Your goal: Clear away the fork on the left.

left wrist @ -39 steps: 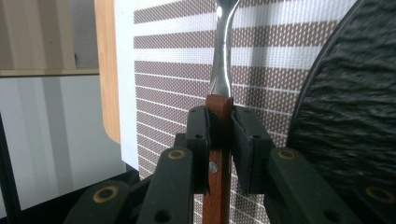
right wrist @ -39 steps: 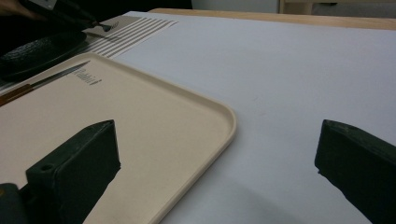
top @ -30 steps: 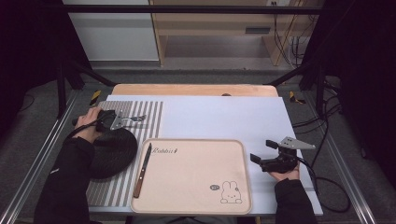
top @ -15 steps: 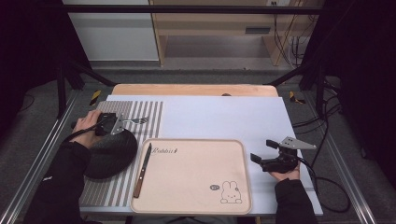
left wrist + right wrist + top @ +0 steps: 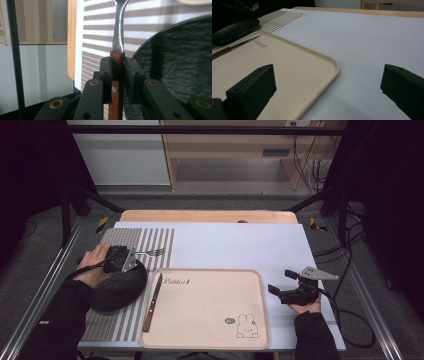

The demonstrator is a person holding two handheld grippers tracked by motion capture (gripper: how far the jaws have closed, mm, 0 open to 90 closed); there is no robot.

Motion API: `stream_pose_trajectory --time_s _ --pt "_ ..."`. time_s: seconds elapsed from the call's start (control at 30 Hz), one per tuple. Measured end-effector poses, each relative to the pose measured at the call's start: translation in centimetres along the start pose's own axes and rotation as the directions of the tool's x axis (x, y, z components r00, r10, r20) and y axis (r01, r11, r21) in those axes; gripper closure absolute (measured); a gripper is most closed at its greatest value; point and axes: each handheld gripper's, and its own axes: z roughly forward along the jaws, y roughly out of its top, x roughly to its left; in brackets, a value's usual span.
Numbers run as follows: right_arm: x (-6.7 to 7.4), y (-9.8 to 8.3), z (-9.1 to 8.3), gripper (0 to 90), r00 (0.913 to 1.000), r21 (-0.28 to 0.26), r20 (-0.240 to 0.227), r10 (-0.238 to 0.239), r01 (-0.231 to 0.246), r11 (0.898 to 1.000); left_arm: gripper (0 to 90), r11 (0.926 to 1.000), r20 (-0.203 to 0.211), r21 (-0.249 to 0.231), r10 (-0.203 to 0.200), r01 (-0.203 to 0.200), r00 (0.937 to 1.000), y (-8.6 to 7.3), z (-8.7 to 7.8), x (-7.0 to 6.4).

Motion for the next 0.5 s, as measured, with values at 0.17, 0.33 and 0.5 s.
stream_pose_trajectory --time_s 0.17,0.33,0.5 --pt "0.0 0.0 0.0 0.2 1.0 -0.002 0.0 -0.001 0.001 1.0 77.2 1.0 -0.004 0.003 0.004 -0.004 1.0 1.0 -1.0 -0.6" --pt "0.0 0.0 0.0 0.2 1.0 0.0 -0.001 0.001 -0.001 1.0 77.2 0.9997 -0.008 0.004 -0.025 0.025 0.9997 1.8 -1.7 -1.3" --pt "0.0 0.0 0.0 0.2 1.0 -0.001 0.0 0.0 0.0 1.0 77.2 0.9985 -0.014 0.018 -0.051 0.051 0.9986 2.7 -2.8 -2.0"
